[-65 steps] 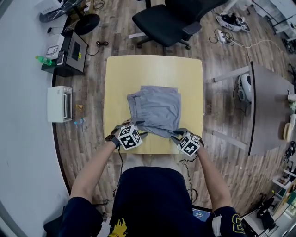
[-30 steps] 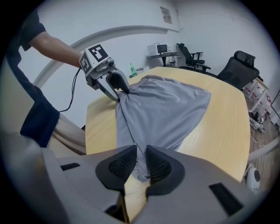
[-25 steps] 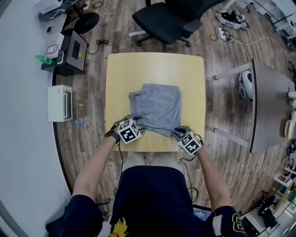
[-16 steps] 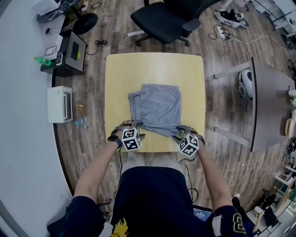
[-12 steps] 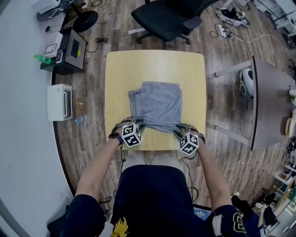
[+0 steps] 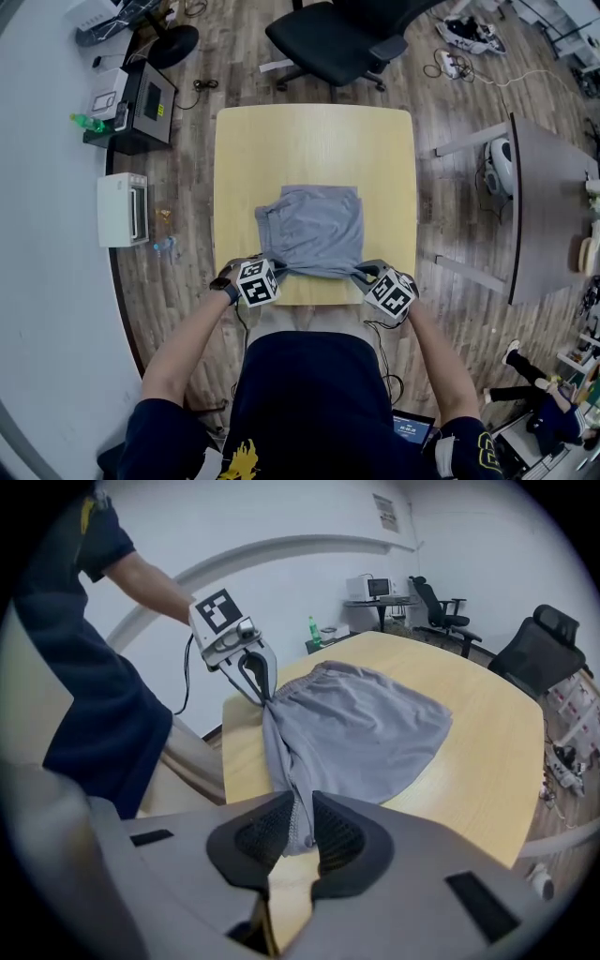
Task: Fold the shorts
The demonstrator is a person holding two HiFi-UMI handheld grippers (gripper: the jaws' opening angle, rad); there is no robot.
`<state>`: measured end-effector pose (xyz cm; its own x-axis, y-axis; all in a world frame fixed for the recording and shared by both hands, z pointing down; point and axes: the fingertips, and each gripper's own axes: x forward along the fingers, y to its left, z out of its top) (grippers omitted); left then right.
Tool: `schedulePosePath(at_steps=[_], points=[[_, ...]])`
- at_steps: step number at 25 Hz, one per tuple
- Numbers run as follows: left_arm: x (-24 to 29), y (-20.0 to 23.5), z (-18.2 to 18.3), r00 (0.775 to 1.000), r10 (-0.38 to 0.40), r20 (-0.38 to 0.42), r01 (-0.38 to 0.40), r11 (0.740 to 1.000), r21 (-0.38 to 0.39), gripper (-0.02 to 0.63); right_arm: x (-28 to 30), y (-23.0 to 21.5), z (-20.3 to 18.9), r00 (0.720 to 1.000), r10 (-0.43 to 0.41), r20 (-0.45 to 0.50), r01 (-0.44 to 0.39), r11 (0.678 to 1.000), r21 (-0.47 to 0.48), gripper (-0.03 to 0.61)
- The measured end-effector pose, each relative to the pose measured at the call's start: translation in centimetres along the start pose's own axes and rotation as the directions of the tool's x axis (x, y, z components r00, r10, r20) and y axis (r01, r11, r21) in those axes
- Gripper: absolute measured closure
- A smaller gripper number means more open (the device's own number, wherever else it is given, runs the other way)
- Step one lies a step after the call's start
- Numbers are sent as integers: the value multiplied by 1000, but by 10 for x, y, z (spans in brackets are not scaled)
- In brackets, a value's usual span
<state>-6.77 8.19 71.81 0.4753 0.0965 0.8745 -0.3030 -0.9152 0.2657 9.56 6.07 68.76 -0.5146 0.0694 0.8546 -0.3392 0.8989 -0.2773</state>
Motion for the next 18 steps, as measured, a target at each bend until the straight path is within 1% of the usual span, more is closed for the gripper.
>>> schedulePosePath(at_steps=[3, 5, 7, 8, 10, 12, 14, 15, 16, 17, 18], points=[[-3, -1, 0, 1000, -15, 14, 16, 1000, -25, 581, -5, -2, 9, 999, 20, 34, -22, 998, 59, 509], [-6, 3, -1, 1000, -4, 31, 5, 999, -39, 581, -5, -4, 15, 998, 19, 57, -25, 995, 95, 509], [-7, 5, -4, 999, 14, 36, -12, 999, -34, 570, -3, -4, 19, 998, 17, 62, -23, 994, 108, 511], [-4, 2, -3, 999, 14, 32, -13, 1000, -25, 533, -3, -5, 19, 998, 19, 62, -26, 993, 113, 511], [6, -8, 1, 1000, 7, 20, -7, 1000, -4, 422, -5, -6, 17, 998, 27, 63, -34, 992, 119, 511], [19, -16, 5, 999, 29, 15, -29, 999, 15, 402, -6, -5, 15, 998, 31, 61, -38, 992, 121, 511], [30, -17, 6, 996, 90, 6, -90, 995, 41, 400, -6, -6, 12, 998, 32, 58, -39, 991, 125, 511], [32, -14, 5, 990, 138, 2, -138, 989, 59, 408, -6, -6, 10, 998, 32, 57, -39, 991, 126, 511], [32, -10, 3, 982, 191, 0, -190, 979, 77, 494, -5, -5, 10, 998, 32, 56, -39, 991, 129, 511], [32, -6, 0, 971, 239, 1, -238, 967, 91, 546, -3, -2, 11, 998, 30, 56, -37, 991, 132, 511], [30, -4, -3, 962, 272, 5, -271, 958, 95, 551, 0, 1, 12, 998, 27, 55, -34, 990, 137, 511]])
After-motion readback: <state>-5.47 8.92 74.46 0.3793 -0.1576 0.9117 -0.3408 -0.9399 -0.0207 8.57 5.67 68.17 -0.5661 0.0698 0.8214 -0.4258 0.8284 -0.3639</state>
